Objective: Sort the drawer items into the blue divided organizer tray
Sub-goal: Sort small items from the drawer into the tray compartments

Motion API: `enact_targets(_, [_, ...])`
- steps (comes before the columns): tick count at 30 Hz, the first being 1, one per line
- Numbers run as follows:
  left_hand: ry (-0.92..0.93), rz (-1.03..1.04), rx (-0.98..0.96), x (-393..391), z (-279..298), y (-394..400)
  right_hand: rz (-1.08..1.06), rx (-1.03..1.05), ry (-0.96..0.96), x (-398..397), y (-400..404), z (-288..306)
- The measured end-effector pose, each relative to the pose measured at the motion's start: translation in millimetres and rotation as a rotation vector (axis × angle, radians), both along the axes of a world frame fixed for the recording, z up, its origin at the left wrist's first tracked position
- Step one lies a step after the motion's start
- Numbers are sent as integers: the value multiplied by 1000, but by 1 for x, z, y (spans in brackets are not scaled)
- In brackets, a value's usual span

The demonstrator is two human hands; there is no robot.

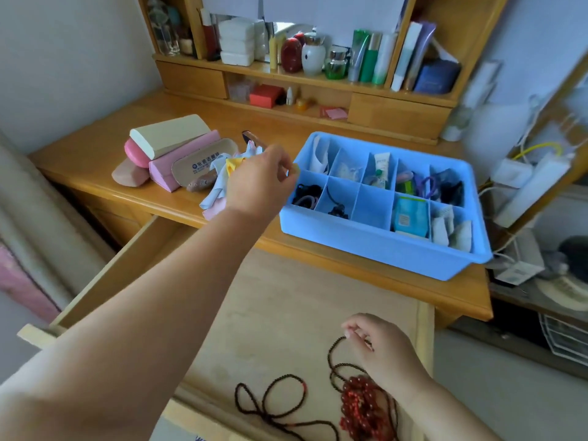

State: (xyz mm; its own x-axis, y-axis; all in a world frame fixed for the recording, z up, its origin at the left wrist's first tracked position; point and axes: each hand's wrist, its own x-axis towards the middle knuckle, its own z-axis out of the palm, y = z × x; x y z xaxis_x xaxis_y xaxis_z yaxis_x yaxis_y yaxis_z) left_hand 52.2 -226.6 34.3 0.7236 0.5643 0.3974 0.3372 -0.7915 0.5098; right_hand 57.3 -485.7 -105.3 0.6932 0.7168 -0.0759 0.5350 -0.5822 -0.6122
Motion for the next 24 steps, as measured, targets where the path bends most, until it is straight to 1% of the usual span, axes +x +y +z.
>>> enact_targets(1, [77,25,66,6,-6,3,0,-26,-17,2,-7,-2])
enact_targets(2, [137,29,91,11,-10,5,14,-59,-33,4,-11,-4])
enact_targets(4, [228,-2,150,18,-15,6,92,-152,-57,4,-16,-7])
enact_targets(6, [270,-71,208,17,-17,2,199,-263,-69,3,-18,-11])
enact_targets(7, [260,-110,213,14,-20,0,251,-317,-60,1,-19,-12])
enact_targets(8, [216,-145,210,8,-23,-1,301,-378,-41,-1,-21,-14])
enact_targets(10, [47,-196,214,-11,-33,-3,390,-544,-21,-6,-27,-19])
enact_targets(12, [-139,-233,211,-41,-45,-14,450,-686,-71,-14,-30,-26])
enact_targets(13, [-203,-255,201,-56,-56,-23,461,-712,-103,-18,-31,-30])
enact_targets(14, [-227,-282,182,-72,-70,-32,456,-702,-121,-22,-31,-33])
enact_targets(15, [-190,-322,140,-87,-87,-43,434,-661,-115,-24,-30,-35])
enact_targets(16, [-78,-374,61,-101,-105,-55,386,-609,-83,-23,-30,-35])
enact_targets(17, [101,-415,-45,-113,-122,-66,320,-561,-30,-21,-29,-32])
enact_targets(18, [320,-436,-139,-123,-138,-76,248,-519,44,-17,-28,-29])
enact_targets(19, [524,-450,-196,-131,-154,-84,182,-464,135,-12,-26,-24])
enact_targets(20, [668,-473,-224,-136,-166,-91,127,-385,246,-7,-24,-20])
enact_targets(21, [765,-499,-239,-139,-174,-97,79,-286,378,-3,-23,-16])
enact_targets(24, [943,-493,-208,-135,-179,-109,-120,31,844,-3,-21,2])
